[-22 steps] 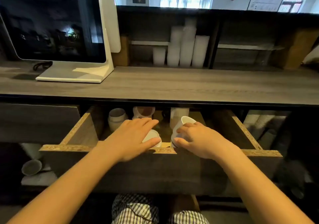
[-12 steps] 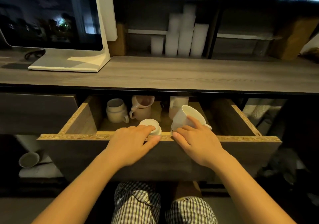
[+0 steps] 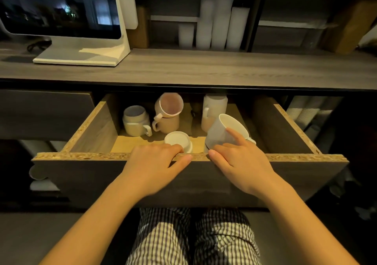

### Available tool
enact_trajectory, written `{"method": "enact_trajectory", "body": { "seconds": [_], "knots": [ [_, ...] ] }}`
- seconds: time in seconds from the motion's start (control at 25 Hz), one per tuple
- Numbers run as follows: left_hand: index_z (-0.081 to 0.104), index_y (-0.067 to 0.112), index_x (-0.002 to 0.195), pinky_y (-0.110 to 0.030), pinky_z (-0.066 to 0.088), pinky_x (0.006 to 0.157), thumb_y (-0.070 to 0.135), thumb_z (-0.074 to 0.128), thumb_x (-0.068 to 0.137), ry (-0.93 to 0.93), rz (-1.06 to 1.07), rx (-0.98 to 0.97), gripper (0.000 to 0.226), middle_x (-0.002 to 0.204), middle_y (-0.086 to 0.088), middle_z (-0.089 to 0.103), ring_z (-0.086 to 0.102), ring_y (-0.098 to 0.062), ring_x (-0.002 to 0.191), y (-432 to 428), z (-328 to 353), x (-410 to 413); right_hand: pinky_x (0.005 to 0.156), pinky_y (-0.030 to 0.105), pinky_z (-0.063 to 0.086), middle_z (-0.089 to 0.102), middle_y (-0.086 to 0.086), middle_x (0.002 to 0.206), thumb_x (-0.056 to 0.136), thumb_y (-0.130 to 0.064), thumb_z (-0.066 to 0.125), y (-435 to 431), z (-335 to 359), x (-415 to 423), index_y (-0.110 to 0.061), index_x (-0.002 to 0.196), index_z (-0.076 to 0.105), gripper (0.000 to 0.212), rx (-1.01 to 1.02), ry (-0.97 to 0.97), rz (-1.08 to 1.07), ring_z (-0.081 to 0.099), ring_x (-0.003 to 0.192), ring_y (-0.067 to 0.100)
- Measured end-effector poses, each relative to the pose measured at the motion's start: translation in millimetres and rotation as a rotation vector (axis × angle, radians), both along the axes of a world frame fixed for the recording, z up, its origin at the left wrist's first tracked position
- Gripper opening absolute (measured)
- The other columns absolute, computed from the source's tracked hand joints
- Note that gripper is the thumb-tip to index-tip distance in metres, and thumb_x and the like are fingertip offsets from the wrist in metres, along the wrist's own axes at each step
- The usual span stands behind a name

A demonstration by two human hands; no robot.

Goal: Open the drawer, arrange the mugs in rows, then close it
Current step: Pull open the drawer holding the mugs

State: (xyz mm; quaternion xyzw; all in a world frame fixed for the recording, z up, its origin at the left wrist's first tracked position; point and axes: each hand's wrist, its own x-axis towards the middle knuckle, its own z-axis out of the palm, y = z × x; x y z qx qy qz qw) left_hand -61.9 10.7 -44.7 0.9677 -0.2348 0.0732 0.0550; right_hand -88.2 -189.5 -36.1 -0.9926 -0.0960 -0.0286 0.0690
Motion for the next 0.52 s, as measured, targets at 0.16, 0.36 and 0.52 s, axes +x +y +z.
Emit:
{"method": "enact_trajectory", "body": {
  "seconds": [0.16, 0.36, 0.52],
  "knots": [
    [0.051, 0.039, 0.120, -0.032, 0.044, 0.071, 0.069, -0.006, 0.072, 0.026, -0.010, 0.002, 0.081, 0.113, 0.013, 0.065, 0.061, -0.010, 0.099, 1.6, 0.3, -32.3, 0.111, 0.037, 0.026, 0.064, -0.011, 0.123, 0.089, -0.056, 0.001, 1.3, 0.6, -31.8, -0.035, 0.109, 0.064, 0.069, 0.011, -0.009, 0.022, 0.010, 0.146, 0.011],
    [0.051, 0.040, 0.120, -0.032, 0.048, 0.077, 0.069, -0.009, 0.068, 0.043, 0.005, -0.028, 0.084, 0.116, 0.015, 0.063, 0.059, -0.008, 0.103, 9.0, 1.2, -59.8, 0.110, 0.033, 0.026, 0.064, -0.014, 0.122, 0.081, -0.056, -0.007, 8.4, -0.1, -59.3, -0.036, 0.113, 0.061, 0.078, 0.001, -0.026, 0.065, 0.010, 0.145, 0.012],
    [0.052, 0.039, 0.117, -0.033, 0.047, 0.075, 0.069, -0.006, 0.070, 0.036, -0.009, -0.015, 0.080, 0.113, 0.013, 0.064, 0.059, -0.010, 0.100, 6.9, 4.8, -58.2, 0.112, 0.038, 0.024, 0.062, -0.009, 0.126, 0.095, -0.050, 0.012, 8.3, 5.8, -57.0, -0.034, 0.115, 0.063, 0.056, 0.016, 0.024, 0.051, 0.010, 0.146, 0.014]
  ]
}}
